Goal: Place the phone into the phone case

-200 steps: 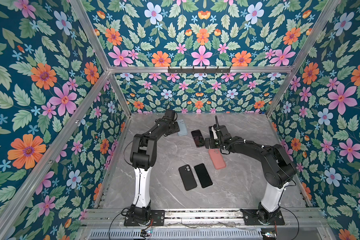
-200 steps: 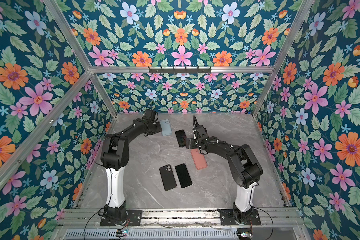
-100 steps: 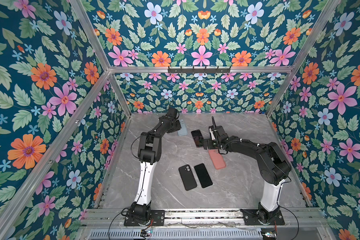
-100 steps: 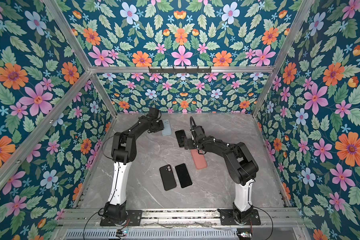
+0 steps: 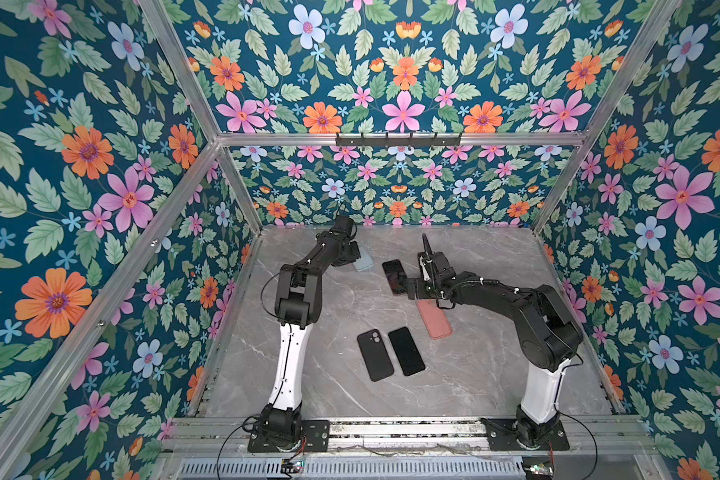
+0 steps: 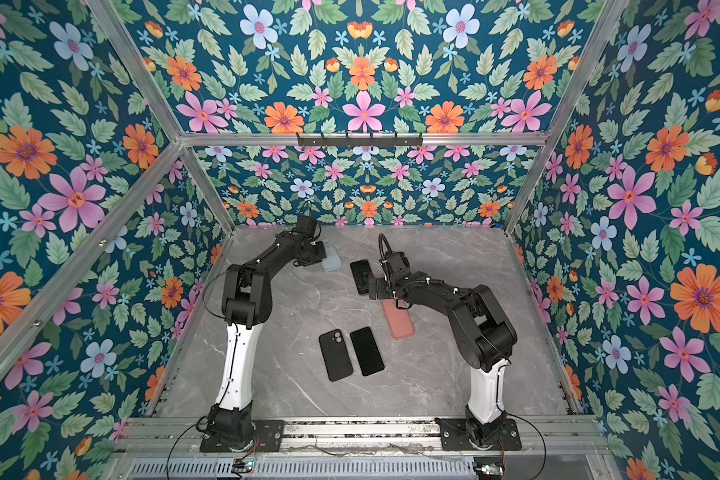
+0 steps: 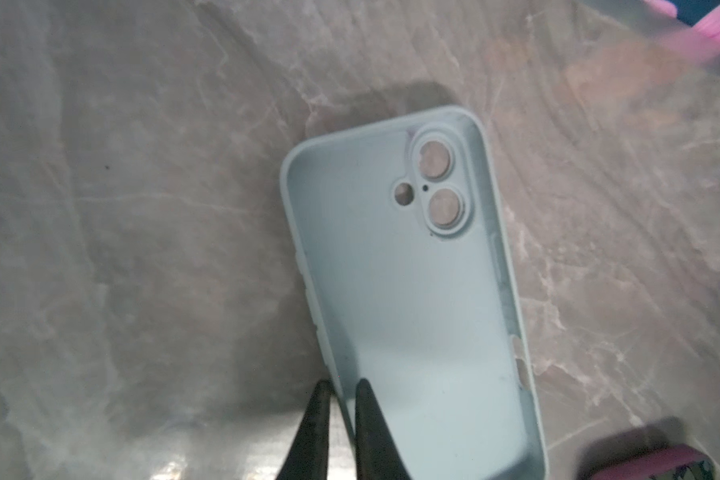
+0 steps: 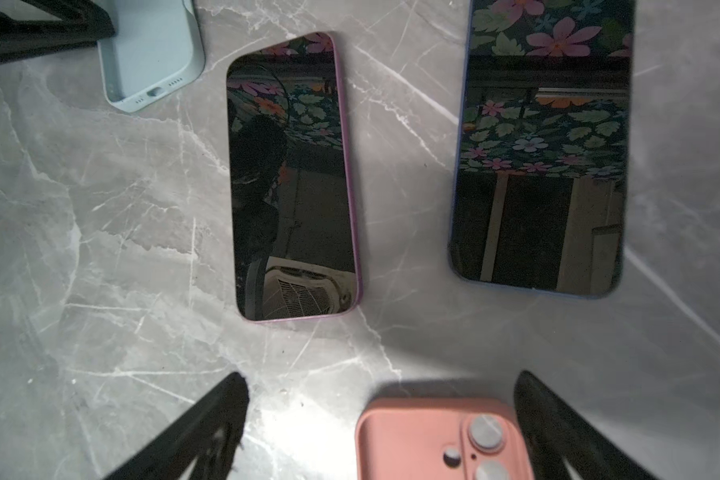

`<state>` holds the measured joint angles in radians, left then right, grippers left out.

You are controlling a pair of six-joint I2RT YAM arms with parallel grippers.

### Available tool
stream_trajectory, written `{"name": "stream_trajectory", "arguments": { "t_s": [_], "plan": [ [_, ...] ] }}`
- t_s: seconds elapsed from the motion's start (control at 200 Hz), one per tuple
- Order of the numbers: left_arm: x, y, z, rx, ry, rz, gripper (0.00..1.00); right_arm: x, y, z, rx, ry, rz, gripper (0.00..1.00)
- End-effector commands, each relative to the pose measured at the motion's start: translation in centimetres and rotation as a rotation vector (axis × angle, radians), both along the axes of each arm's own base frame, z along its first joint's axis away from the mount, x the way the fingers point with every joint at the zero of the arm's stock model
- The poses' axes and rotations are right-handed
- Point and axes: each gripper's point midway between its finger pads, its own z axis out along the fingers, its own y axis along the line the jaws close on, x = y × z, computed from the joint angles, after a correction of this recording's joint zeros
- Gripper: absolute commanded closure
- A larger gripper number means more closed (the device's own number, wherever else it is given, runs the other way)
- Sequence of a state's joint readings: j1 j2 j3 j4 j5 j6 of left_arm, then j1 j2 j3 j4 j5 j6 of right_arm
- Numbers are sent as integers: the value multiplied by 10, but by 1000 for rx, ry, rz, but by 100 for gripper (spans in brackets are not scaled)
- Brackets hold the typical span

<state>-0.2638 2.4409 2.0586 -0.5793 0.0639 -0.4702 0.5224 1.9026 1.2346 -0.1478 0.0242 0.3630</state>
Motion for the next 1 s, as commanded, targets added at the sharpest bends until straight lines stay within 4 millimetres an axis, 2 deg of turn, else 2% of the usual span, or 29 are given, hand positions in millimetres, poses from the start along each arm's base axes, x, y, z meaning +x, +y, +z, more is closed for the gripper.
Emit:
{"name": "stream_trajectory", "arguments": {
  "t_s": [0.0, 0.355, 0.57, 0.745, 0.995],
  "plan": [
    [-6, 3, 2, 14, 20, -7, 88, -1, -5, 2, -12, -3, -24, 1],
    [-11, 15, 9, 48, 24, 14, 100, -6, -11, 2, -31, 12, -54, 1],
    [-20, 25, 10, 56, 37, 50, 100, -11, -13, 11, -56, 7, -60, 1],
    [-38, 26, 10, 25, 54, 65, 100, -16, -9, 12, -64, 14, -51, 1],
    [-82, 29, 11, -26, 107, 119, 100, -28, 2, 15, -93, 26, -22, 1]
  ]
}}
